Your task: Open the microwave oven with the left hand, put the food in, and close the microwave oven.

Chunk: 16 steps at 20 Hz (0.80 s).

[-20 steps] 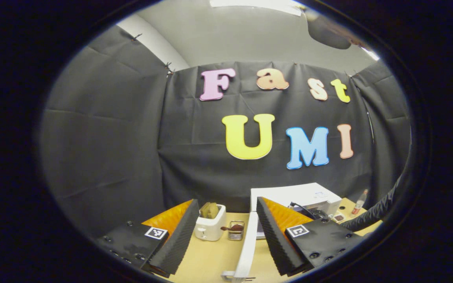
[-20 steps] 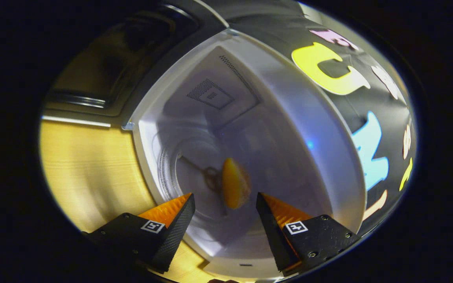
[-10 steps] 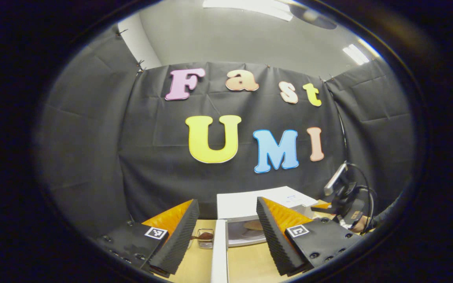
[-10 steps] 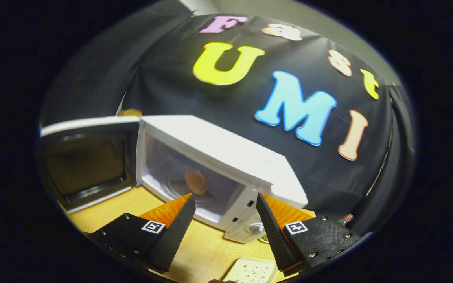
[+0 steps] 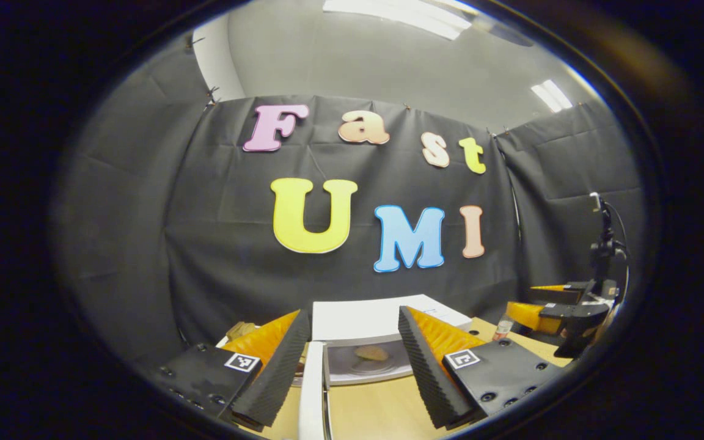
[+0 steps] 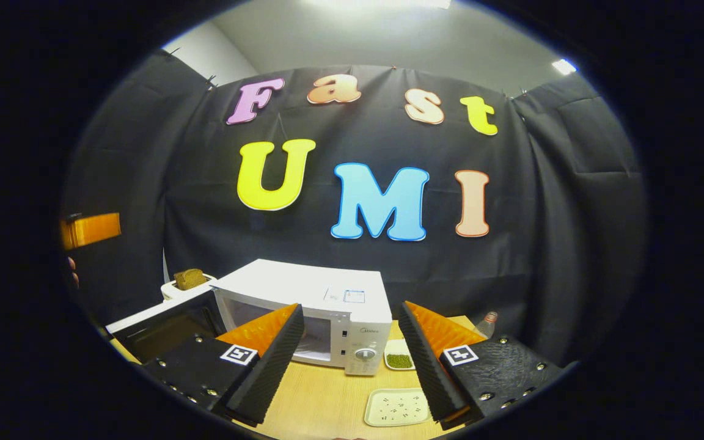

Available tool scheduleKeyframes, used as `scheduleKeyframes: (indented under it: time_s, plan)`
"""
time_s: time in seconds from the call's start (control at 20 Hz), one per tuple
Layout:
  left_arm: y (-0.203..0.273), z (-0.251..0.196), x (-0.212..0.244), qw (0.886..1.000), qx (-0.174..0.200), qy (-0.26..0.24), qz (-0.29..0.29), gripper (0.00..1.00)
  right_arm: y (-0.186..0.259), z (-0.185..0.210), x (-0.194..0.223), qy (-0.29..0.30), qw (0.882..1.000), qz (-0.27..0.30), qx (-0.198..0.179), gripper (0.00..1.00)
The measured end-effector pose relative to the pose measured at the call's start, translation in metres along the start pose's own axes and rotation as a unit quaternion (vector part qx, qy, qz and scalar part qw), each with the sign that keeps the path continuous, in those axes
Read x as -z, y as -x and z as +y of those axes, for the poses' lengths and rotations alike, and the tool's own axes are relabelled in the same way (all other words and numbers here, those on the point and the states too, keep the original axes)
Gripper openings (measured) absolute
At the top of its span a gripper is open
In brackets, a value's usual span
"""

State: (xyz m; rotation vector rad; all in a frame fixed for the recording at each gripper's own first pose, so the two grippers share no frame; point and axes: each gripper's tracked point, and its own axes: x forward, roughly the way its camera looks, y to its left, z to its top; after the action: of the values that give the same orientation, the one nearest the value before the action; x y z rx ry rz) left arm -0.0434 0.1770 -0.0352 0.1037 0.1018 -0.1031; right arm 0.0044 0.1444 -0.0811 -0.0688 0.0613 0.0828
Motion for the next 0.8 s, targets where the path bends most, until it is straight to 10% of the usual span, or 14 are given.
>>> scheduleKeyframes:
  time_s: [0.4, 0.5, 0.7, 0.8]
  plan:
    - [0.025, 0.002, 0.025, 1.000, -0.004, -0.002, 0.027, 0.91, 0.029, 0.010, -0.036, 0.006, 0.999, -0.036, -0.005, 0.95]
    - [0.029, 0.003, 0.032, 0.999, 0.003, -0.003, 0.037, 0.74, 0.029, 0.013, -0.037, 0.007, 0.999, -0.037, -0.004, 0.95]
    - [0.041, 0.020, 0.053, 0.998, -0.012, -0.004, 0.060, 0.07, 0.030, 0.018, -0.035, 0.002, 1.000, -0.030, -0.009, 0.95]
    - [0.051, 0.029, 0.071, 0.996, -0.019, 0.003, 0.083, 0.07, 0.030, 0.019, -0.034, -0.003, 0.999, -0.030, -0.010, 0.95]
